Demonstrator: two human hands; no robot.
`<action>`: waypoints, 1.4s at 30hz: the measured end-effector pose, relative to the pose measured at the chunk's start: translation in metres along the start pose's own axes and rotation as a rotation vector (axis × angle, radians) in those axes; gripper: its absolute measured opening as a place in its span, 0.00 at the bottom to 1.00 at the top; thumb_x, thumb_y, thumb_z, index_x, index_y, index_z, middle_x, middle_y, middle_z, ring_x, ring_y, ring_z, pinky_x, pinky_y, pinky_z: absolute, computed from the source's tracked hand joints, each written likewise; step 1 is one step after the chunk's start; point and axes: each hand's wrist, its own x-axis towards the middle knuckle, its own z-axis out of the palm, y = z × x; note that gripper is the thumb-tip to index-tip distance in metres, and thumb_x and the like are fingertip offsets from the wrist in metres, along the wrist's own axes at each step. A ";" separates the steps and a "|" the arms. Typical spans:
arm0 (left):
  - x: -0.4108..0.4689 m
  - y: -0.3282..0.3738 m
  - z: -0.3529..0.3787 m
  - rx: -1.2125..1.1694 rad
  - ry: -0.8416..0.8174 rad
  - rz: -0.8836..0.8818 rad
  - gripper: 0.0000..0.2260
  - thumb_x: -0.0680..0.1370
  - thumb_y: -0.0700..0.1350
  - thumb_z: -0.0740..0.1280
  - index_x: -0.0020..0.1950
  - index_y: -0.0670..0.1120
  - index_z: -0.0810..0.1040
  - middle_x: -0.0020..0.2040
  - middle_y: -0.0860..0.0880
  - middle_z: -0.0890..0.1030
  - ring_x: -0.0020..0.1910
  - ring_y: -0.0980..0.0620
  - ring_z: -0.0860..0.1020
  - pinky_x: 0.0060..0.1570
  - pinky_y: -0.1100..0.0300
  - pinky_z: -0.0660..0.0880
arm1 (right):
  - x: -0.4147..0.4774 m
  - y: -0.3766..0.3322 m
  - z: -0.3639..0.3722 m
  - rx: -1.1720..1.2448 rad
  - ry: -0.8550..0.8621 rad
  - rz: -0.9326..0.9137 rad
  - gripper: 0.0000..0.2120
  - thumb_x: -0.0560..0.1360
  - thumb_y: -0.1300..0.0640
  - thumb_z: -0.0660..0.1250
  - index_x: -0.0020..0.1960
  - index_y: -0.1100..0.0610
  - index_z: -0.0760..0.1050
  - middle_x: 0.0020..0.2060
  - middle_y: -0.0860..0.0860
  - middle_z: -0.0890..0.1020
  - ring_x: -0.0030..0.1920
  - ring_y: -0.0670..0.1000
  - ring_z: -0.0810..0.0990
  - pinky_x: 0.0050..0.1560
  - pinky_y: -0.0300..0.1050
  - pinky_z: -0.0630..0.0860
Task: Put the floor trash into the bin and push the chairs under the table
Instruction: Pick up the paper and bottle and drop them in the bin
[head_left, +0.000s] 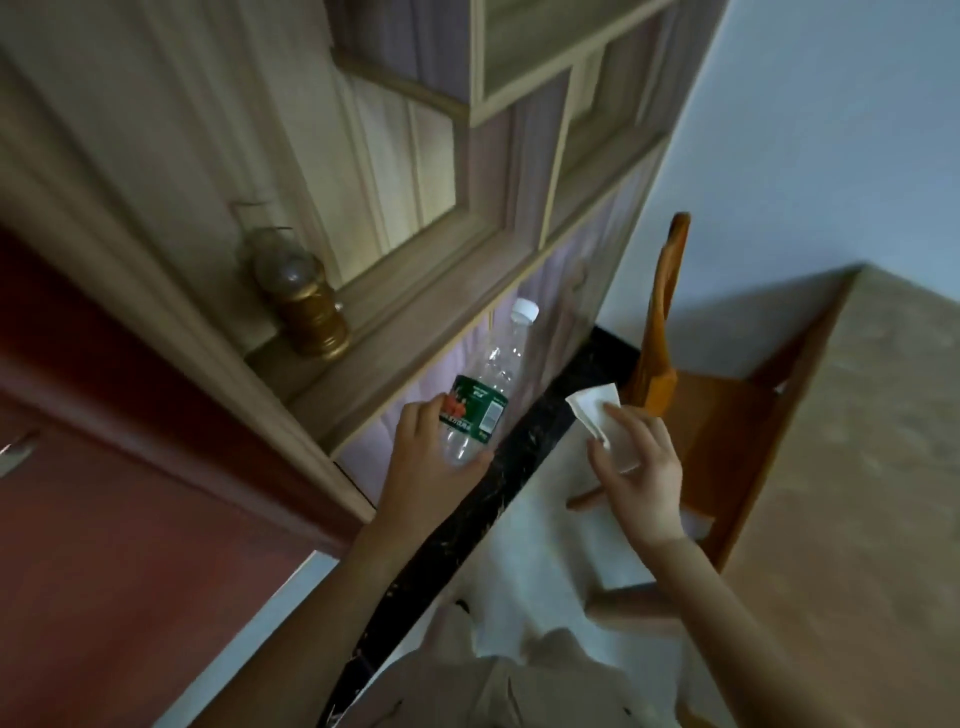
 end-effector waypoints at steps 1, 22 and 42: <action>-0.008 0.004 -0.003 0.003 0.029 -0.018 0.28 0.66 0.54 0.75 0.62 0.50 0.69 0.54 0.53 0.68 0.51 0.52 0.71 0.49 0.62 0.71 | 0.002 -0.002 -0.002 0.002 -0.014 -0.036 0.18 0.74 0.64 0.72 0.63 0.59 0.77 0.57 0.51 0.76 0.57 0.44 0.74 0.56 0.29 0.70; -0.366 0.044 -0.076 0.180 0.965 -0.809 0.33 0.66 0.54 0.76 0.67 0.49 0.70 0.55 0.56 0.69 0.51 0.58 0.73 0.49 0.72 0.69 | -0.151 -0.138 0.088 0.430 -0.891 -0.666 0.16 0.74 0.60 0.71 0.61 0.59 0.77 0.56 0.49 0.77 0.56 0.47 0.77 0.57 0.41 0.75; -0.821 0.026 -0.188 0.197 1.470 -1.351 0.32 0.68 0.48 0.78 0.68 0.46 0.70 0.55 0.54 0.68 0.48 0.51 0.75 0.50 0.61 0.72 | -0.608 -0.341 0.169 0.546 -1.436 -0.885 0.19 0.70 0.68 0.74 0.60 0.61 0.79 0.53 0.48 0.77 0.56 0.30 0.71 0.56 0.25 0.67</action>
